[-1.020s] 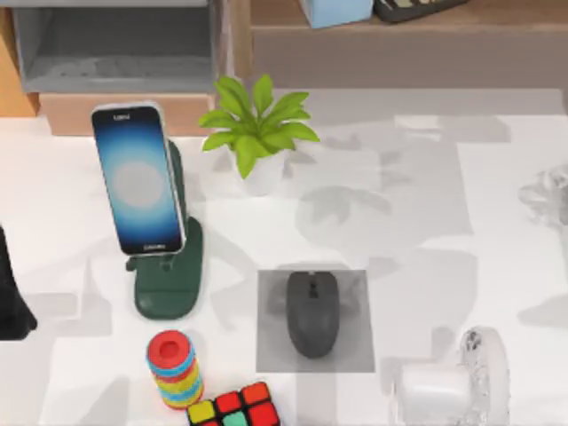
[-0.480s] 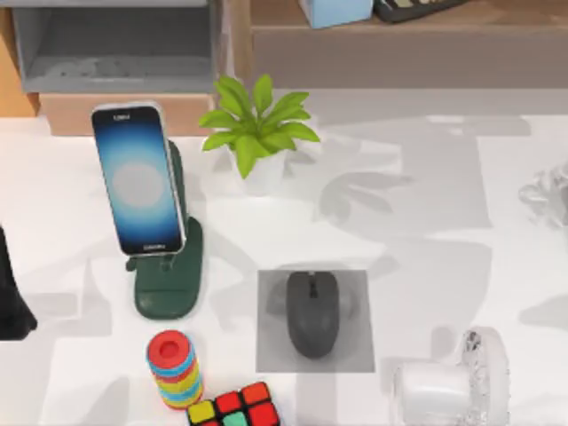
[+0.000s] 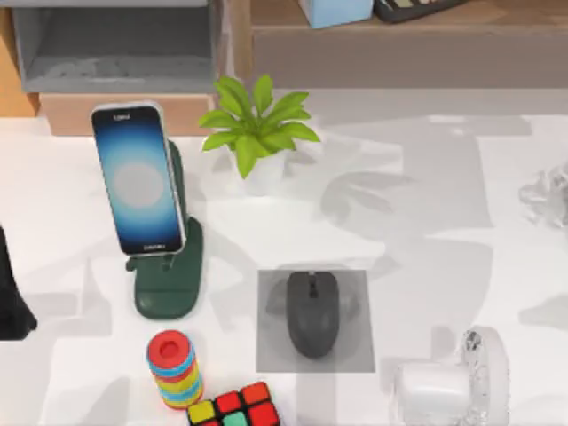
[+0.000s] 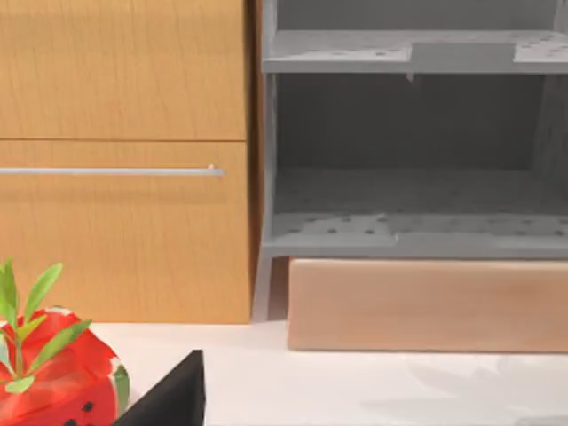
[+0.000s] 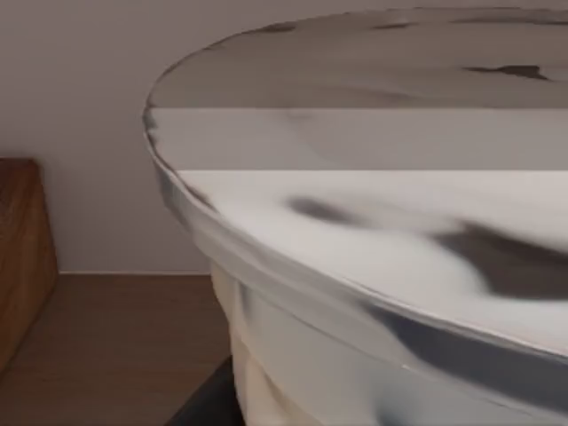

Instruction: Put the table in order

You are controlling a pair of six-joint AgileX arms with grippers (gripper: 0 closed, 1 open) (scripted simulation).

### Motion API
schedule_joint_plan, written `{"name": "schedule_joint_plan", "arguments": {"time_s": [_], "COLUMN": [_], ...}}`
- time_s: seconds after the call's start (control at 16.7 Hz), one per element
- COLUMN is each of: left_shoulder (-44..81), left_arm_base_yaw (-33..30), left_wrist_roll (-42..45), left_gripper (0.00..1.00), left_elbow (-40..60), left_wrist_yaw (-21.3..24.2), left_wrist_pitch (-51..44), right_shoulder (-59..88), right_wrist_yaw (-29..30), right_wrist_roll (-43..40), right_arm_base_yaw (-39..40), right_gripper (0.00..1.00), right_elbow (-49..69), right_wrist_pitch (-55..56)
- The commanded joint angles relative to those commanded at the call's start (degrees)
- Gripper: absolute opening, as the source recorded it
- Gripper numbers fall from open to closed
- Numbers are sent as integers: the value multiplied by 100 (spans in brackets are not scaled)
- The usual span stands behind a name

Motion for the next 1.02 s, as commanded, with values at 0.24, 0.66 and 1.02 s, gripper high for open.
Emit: {"name": "schedule_joint_plan", "arguments": {"time_s": [0.24,0.66,1.02], "left_shoulder": [0,0,0], "left_arm_base_yaw": [0,0,0], "left_wrist_roll": [0,0,0], "left_gripper": [100,100,100], "left_elbow": [0,0,0], "left_wrist_yaw": [0,0,0], "left_wrist_pitch": [0,0,0], "right_shoulder": [0,0,0], "right_wrist_yaw": [0,0,0], "right_wrist_roll": [0,0,0], "right_arm_base_yaw": [0,0,0], "right_gripper": [30,83,100], "right_elbow": [0,0,0], "right_wrist_pitch": [0,0,0]}}
